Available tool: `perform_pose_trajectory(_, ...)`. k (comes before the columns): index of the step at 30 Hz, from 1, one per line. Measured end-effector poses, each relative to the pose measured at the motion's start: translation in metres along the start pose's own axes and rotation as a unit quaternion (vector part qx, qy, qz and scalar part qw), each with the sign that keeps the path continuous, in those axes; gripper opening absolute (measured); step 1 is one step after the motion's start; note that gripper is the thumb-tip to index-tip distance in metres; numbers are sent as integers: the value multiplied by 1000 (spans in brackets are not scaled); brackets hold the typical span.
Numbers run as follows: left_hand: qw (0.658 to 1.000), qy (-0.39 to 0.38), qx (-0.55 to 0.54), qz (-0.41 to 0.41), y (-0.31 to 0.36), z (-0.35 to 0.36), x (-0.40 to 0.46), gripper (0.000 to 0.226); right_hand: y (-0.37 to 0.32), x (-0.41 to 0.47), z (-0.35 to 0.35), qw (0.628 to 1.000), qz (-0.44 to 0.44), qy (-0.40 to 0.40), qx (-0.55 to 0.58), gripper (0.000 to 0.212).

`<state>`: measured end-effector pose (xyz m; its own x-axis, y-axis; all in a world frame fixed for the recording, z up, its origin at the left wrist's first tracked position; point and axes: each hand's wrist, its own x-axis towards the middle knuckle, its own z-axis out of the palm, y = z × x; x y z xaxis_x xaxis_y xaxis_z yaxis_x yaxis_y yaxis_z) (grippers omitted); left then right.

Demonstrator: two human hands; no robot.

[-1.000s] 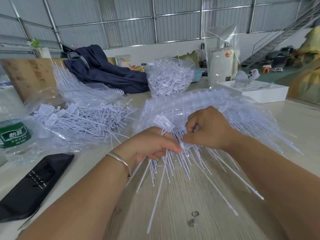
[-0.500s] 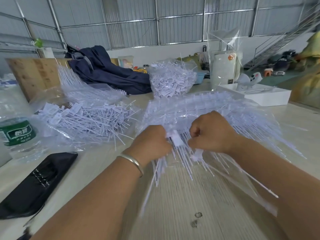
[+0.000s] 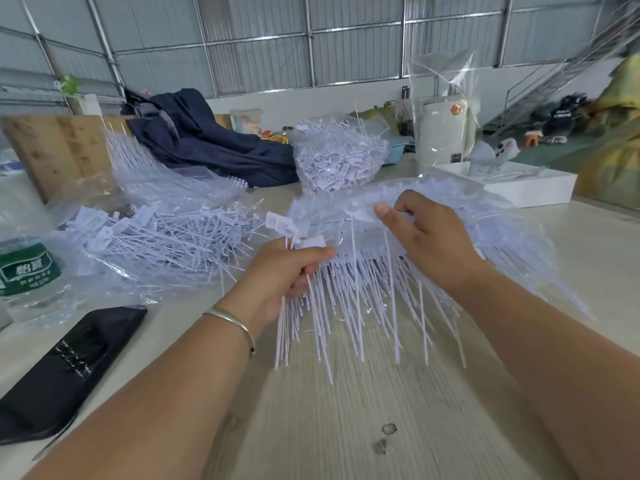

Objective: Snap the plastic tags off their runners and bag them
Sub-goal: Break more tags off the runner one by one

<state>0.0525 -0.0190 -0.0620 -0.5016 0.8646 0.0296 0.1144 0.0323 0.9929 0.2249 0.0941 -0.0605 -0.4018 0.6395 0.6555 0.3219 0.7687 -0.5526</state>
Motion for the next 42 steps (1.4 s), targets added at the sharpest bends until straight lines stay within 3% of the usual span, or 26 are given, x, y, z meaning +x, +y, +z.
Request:
perform_pose_trajectory(5,1000,13,-17,-22,-2,5,-1,15,-10,-6,7,997,-20,-79,0,41)
perform_pose_trajectory(9,995,-28,-71,-66,-3,10,-2,29,-9,-9,8,993,-3,-118,14,39)
perform_pose_trajectory(13,985,-79,-115,-99,0,8,-1,42,-7,-9,5,990,16,-135,26,23)
perform_pose_trajectory(20,994,-68,-65,-54,-3,7,-2,18,-6,-9,9,987,-23,-152,-53,18)
perform_pose_trajectory(25,989,-66,-107,-82,-2,2,0,12,-2,-6,11,984,15,-133,-115,38)
perform_pose_trajectory(27,983,-88,-135,-85,-1,1,0,13,-1,-4,9,989,44,-113,-83,42)
perform_pose_trajectory(29,972,-122,-180,-84,0,0,-1,21,-3,-2,4,991,78,-105,28,44)
perform_pose_trajectory(33,937,-200,-275,-77,3,0,-5,25,-14,-2,-1,960,89,-137,228,44)
perform_pose_trajectory(36,915,-274,-287,-77,3,4,-10,19,-23,-5,-2,937,87,-198,273,45)
perform_pose_trajectory(39,892,-329,-294,-101,-4,7,-11,48,-30,-9,-1,918,87,-254,293,36)
perform_pose_trajectory(42,884,-348,-293,-111,-7,7,-12,57,-32,-12,-1,905,82,-273,314,26)
